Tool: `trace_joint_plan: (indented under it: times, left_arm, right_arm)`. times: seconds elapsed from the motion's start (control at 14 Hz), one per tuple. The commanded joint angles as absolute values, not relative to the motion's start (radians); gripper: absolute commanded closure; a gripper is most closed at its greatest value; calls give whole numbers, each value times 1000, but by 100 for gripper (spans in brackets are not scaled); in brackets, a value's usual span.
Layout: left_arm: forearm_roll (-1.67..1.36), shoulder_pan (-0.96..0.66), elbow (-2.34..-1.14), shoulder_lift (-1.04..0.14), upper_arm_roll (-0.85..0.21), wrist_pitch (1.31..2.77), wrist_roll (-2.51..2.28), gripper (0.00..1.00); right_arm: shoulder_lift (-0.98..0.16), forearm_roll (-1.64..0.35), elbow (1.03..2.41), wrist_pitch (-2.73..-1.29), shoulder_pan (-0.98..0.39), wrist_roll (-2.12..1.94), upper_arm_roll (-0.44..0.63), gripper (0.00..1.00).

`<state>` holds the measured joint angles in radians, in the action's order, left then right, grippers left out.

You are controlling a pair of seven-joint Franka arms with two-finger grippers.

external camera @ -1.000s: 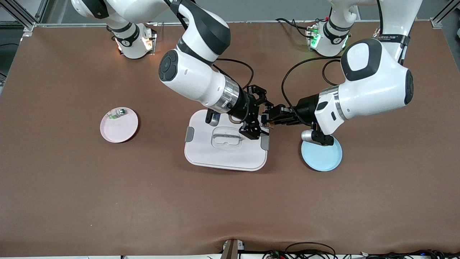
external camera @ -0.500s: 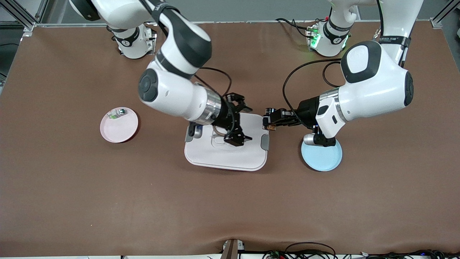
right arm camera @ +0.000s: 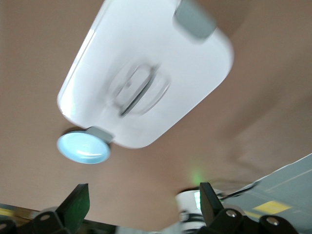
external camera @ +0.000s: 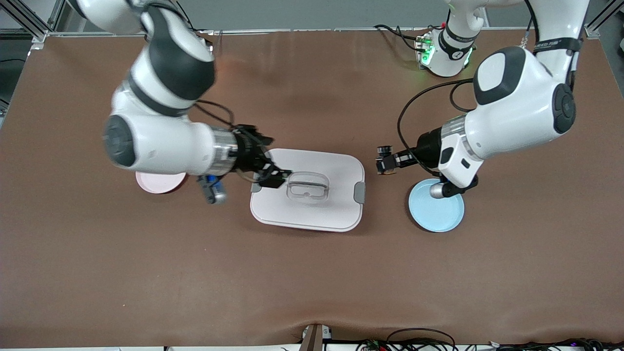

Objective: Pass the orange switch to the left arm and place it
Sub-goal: 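Withdraw the right gripper while the left gripper carries the switch away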

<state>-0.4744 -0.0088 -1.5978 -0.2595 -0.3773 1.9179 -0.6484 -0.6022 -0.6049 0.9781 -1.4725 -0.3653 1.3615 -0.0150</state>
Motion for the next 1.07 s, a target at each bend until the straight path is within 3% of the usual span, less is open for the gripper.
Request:
trace_joint_plan:
  times: [0.0,0.21,0.5,1.0]
  left_arm:
    - [-423,21,-1597,-219,-374,1843,-812,100]
    - [-414,106,-1598,-164,-373,1783,-963,100]
    - [-209,135,-1605,-74,-374,1666,-1259,100]
    - [46,135,-1745,-51,-377,1722,-1592,100]
  right_arm:
    - [-565,-551,986,-1338,-263,1147,-31,0]
    - [-528,-471,986,-1220,-163,881,-31,0]
    - [-500,-222,988,-1068,-85,506,-31,0]
    - [-489,29,996,-1019,77,-9,-32,0]
